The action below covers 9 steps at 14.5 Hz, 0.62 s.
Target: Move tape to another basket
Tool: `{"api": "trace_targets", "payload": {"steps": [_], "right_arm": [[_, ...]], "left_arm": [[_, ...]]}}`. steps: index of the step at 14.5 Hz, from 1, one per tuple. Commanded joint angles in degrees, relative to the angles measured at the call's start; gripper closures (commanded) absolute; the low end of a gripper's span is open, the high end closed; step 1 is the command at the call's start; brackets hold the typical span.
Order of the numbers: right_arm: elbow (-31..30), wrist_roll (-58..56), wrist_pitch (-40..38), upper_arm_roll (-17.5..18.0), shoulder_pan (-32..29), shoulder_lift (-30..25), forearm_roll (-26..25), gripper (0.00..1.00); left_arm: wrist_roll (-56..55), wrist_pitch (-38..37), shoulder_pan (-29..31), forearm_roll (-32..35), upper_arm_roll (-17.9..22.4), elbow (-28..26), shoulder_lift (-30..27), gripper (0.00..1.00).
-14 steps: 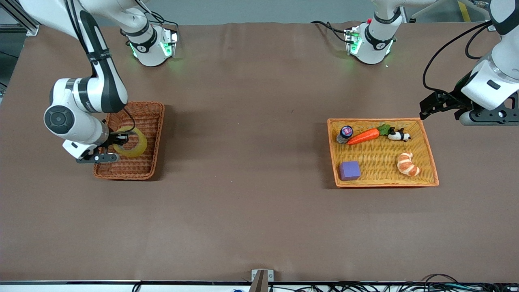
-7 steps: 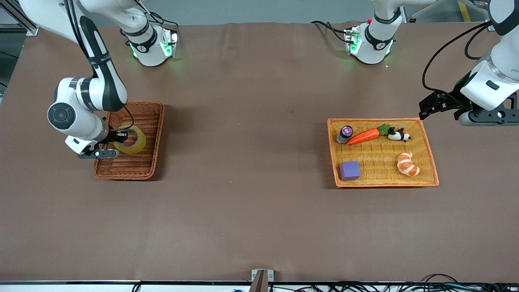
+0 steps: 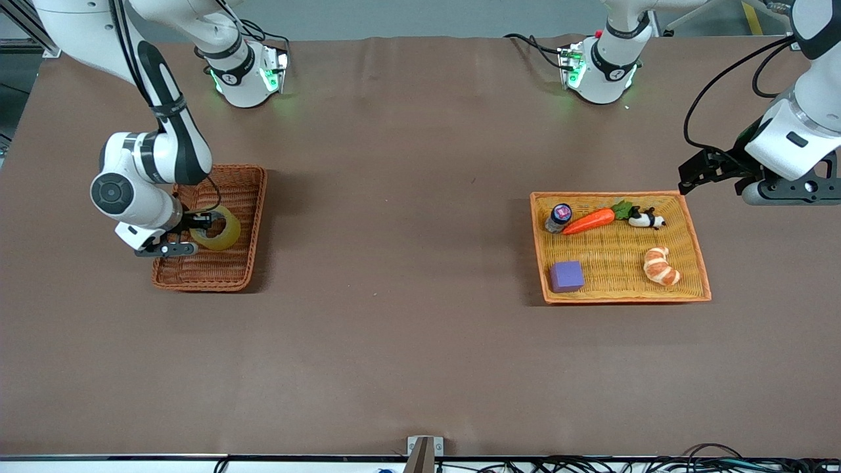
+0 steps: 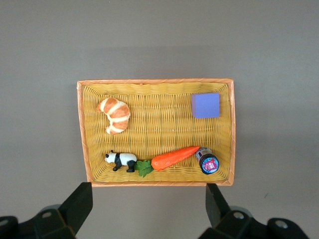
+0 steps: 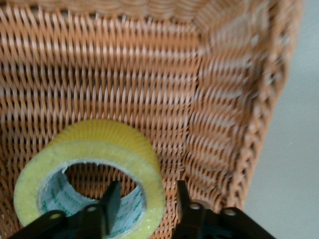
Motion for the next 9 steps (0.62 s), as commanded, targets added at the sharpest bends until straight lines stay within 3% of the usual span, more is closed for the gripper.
{"api": "trace_targets", "payload": {"steps": [1,3,5,7,9], "right_arm": [[2.6,0.3,-1.3,3.7,-4.6,-4.5,0.8,0.00],[8.5,0.1,-7.5,6.6,-7.9,-6.1,4.5,0.00],[19.4,-0.3,-18.8,9.9,-10.3,-5.9,6.6,0.00],[28.1,0.8,-27.2,10.8,-10.2,-5.8,6.0,0.00],[32.2,1.1,-31.7,10.7,-10.4,-6.4,5.7,0.00]], "left_arm": [[0.6,-0.8,-0.4,1.3,0.2,0.6,0.1,0.00],[0.6,-0.8,-0.4,1.3,0.2,0.6,0.1,0.00],[0.6,-0.8,-0.4,1.3,0.2,0.7,0.1,0.00],[0.6,-0.8,-0.4,1.3,0.2,0.8,0.3,0.00],[0.6,-0.8,-0.4,1.4,0.2,0.7,0.3,0.00]]}}
